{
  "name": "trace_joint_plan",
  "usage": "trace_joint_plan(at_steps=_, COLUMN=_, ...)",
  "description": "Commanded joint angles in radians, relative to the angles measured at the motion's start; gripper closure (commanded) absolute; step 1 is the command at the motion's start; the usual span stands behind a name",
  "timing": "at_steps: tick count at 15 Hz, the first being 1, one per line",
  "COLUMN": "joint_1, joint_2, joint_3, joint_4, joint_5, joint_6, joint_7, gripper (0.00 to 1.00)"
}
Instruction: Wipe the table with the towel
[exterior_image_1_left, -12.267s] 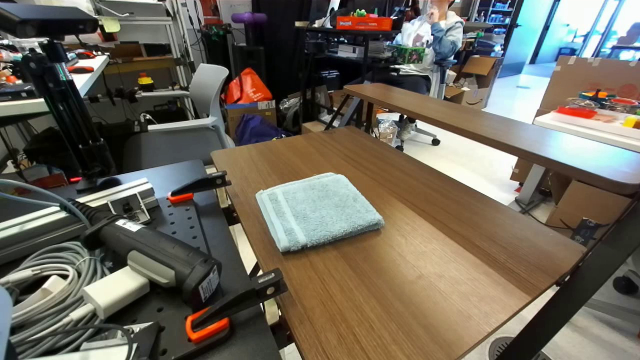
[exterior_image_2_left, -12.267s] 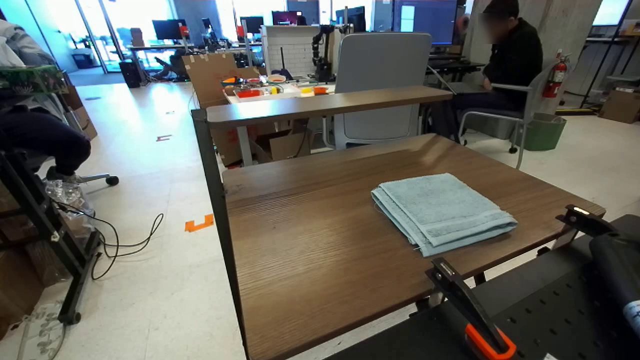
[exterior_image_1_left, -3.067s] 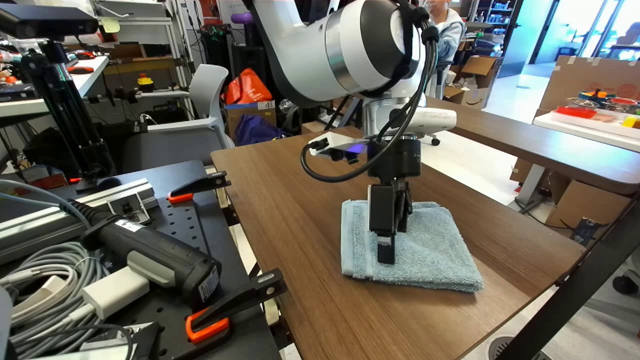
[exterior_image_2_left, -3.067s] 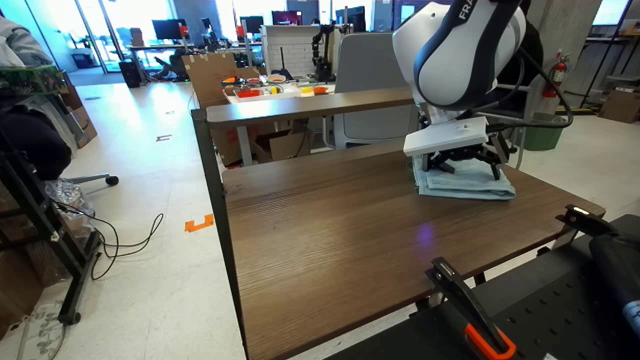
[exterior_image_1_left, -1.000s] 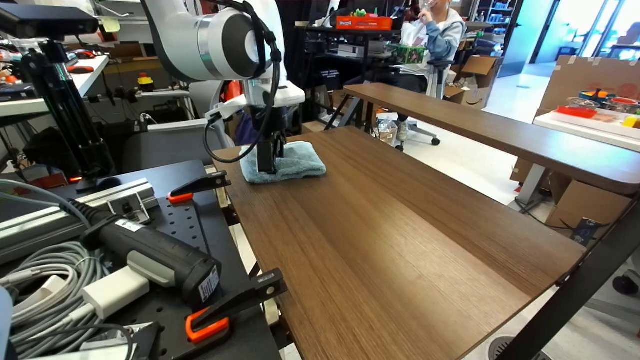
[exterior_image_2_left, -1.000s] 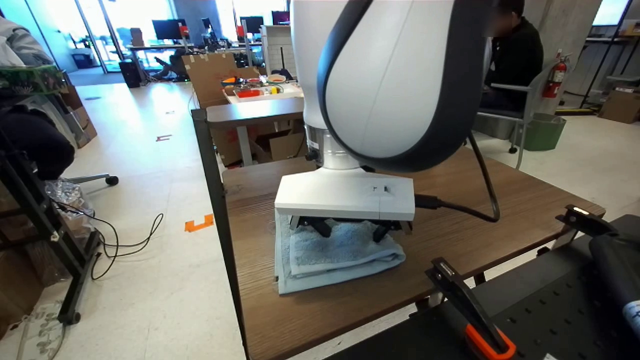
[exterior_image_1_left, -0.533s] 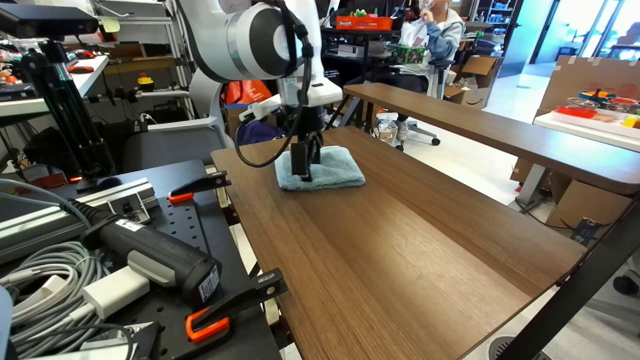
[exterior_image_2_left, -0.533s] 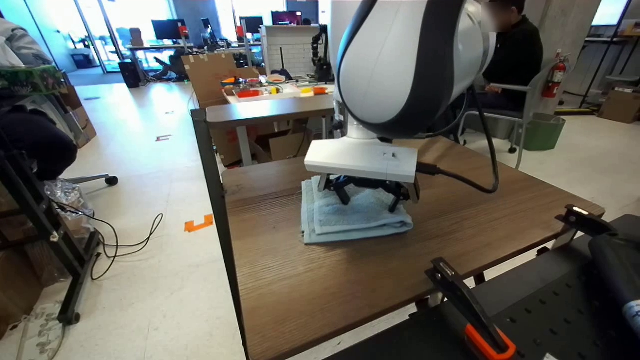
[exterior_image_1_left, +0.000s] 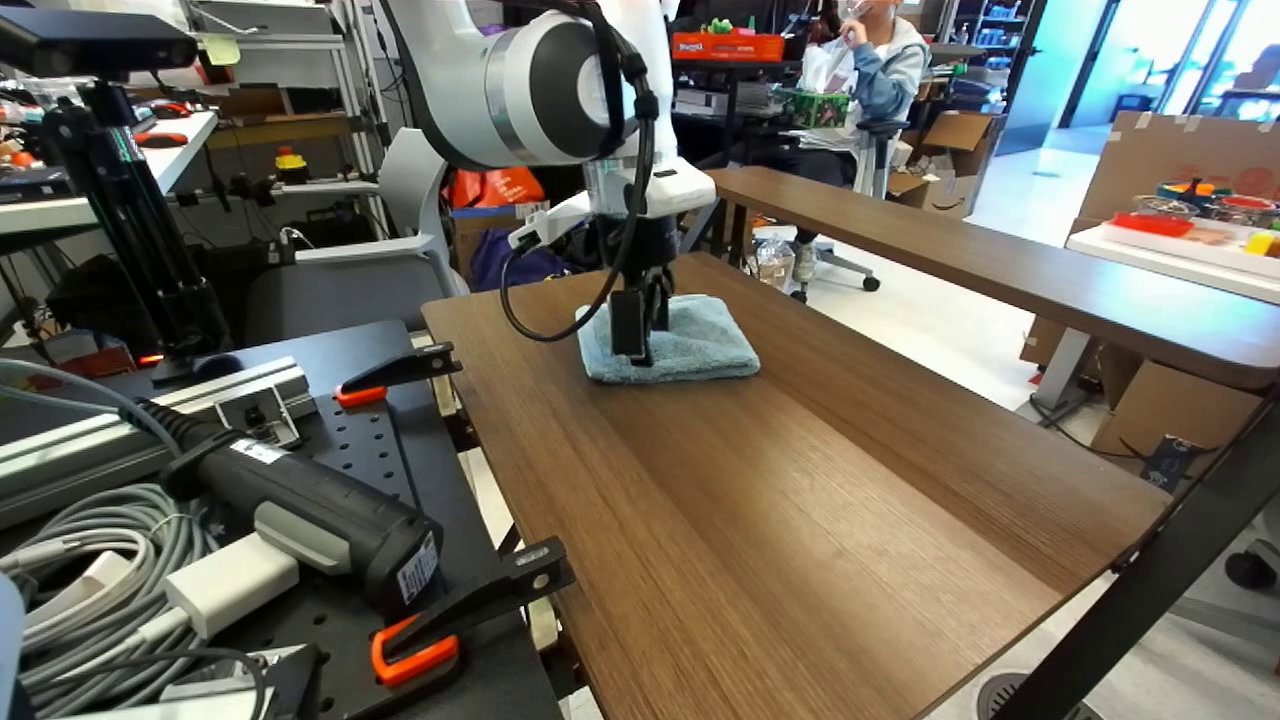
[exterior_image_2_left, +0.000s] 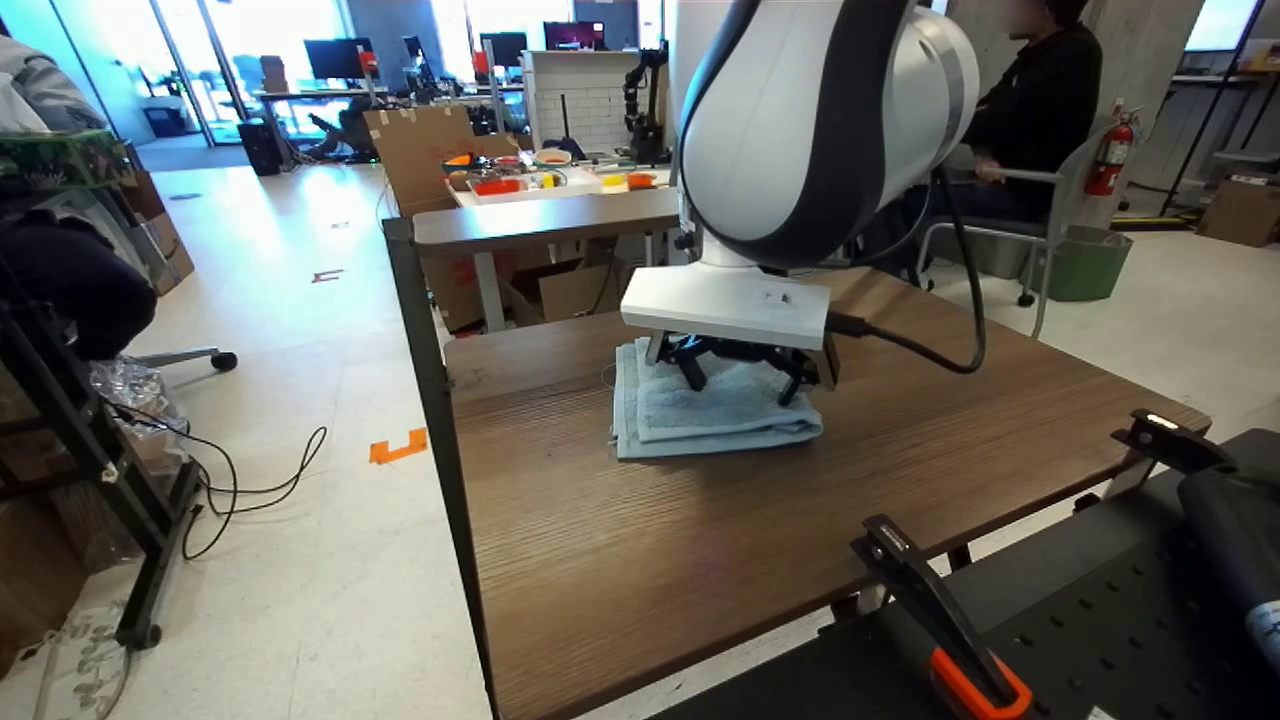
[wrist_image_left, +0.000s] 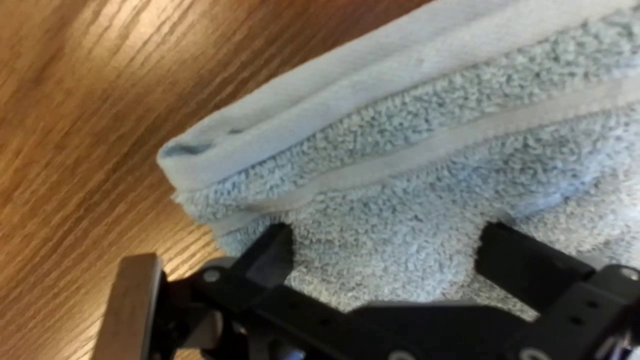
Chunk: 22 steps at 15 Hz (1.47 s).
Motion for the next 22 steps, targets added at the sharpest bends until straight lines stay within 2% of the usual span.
trace_joint_plan(at_steps=1, joint_1=-0.008, joint_2=0.051, joint_3=-0.002, joint_4=0.041, joint_5=0.048, joint_6=0.001, joint_7=-0.032, gripper=0.00)
trace_joint_plan(at_steps=2, joint_1=-0.029, joint_2=0.057, joint_3=0.014, joint_4=0.046, joint_5=0.061, joint_6=0.013, joint_7=-0.051, gripper=0.00)
trace_joint_plan(at_steps=4, joint_1=-0.028, joint_2=0.072, joint_3=0.057, joint_4=0.095, joint_5=0.097, joint_6=-0.026, joint_7=-0.067, gripper=0.00)
trace_joint_plan(at_steps=7, joint_1=-0.014, joint_2=0.094, joint_3=0.102, joint_4=0.163, joint_5=0.144, joint_6=-0.026, joint_7=-0.083, gripper=0.00)
trace_joint_plan(at_steps=9, joint_1=0.005, joint_2=0.128, joint_3=0.116, joint_4=0.236, joint_5=0.172, joint_6=-0.038, joint_7=-0.066, gripper=0.00)
trace_joint_plan(at_steps=14, joint_1=0.029, joint_2=0.213, joint_3=0.098, joint_4=0.379, joint_5=0.217, joint_6=-0.103, joint_7=-0.027, gripper=0.00)
trace_joint_plan(at_steps=16, joint_1=0.038, joint_2=0.199, joint_3=0.068, joint_4=0.362, joint_5=0.206, joint_6=-0.111, joint_7=-0.009, gripper=0.00)
trace_joint_plan(at_steps=18, joint_1=0.061, joint_2=0.154, joint_3=0.023, joint_4=0.298, joint_5=0.180, joint_6=-0.118, joint_7=0.010, gripper=0.00)
trace_joint_plan(at_steps=19, joint_1=0.052, joint_2=0.115, joint_3=0.004, joint_4=0.236, joint_5=0.168, joint_6=-0.115, joint_7=-0.006, gripper=0.00)
trace_joint_plan(at_steps=22, joint_1=0.085, joint_2=0.025, joint_3=-0.077, joint_4=0.100, joint_5=0.108, joint_6=-0.076, joint_7=-0.008, gripper=0.00)
